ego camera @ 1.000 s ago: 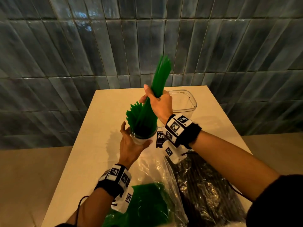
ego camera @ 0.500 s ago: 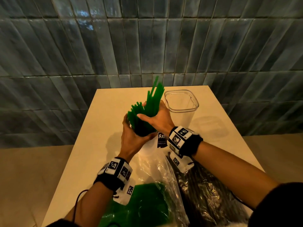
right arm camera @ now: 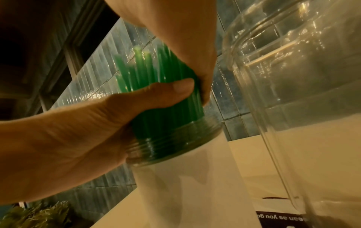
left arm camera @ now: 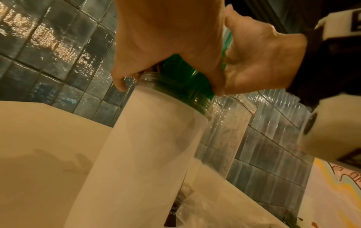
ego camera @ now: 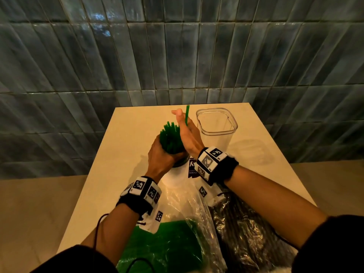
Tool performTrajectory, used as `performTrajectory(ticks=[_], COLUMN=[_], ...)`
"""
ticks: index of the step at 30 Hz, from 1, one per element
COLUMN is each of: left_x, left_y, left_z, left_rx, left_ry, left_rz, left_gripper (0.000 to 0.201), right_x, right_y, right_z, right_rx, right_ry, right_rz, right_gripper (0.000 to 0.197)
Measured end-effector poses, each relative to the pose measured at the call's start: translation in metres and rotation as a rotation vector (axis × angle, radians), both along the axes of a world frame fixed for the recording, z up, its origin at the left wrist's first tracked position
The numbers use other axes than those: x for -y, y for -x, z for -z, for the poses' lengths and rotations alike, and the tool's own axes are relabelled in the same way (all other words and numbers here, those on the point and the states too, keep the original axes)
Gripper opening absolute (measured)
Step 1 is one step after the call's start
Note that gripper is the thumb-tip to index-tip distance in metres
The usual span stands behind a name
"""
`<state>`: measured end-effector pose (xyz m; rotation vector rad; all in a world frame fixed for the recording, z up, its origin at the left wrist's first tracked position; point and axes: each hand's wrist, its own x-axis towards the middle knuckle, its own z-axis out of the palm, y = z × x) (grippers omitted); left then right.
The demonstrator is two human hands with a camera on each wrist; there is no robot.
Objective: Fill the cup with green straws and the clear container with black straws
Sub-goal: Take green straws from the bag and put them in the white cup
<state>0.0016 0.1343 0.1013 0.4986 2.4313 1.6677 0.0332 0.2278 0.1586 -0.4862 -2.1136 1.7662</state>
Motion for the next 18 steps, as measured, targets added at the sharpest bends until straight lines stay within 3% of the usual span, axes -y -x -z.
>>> performTrajectory(ticks=[5,7,11,13,16,18], left_x=[0.0010,0.0016,0.0036,0.0032,0.0023,0.0010], left_y=[-0.0023,-0.0027,-0.0017,0.0000,0.0004,0.0016], left_z=[-0.0056,-0.0064,-0.0043,-0.0026,-0.0037,-0.0061], left_rx=[0.021,0.026,0.068,0.053,0.040,0.014], left_ry=[-0.125,-0.161,-0.137,-0.114,-0.134,-0.168], left_rz=[0.014,0.035,0.030,0.025,0.013,-0.006], left_gripper=[0.073,0.080,0.090,0.075,0.056,0.053], right_x=[0.0037,0.0044,0.0051,0.0046,0.0040,0.0025], right_y=[0.0009,0.0024,0.0037,0.0051,0.0081,0.0082], right_z=[-0.0044,-0.0027,-0.0048,-0.0066,-0.0051,-0.0045], right_rx=[-0.007,0.005,0.010,0.024,0.020,-0.013], right_ry=[0.042,0.045,0.052,0.058,0.074,0.101], right_rz=[-0.043,-0.063,-0.081,-0.074,-0.040,-0.023], right_gripper=[0.055,0.061,0.055,0.057,0.034,0.031])
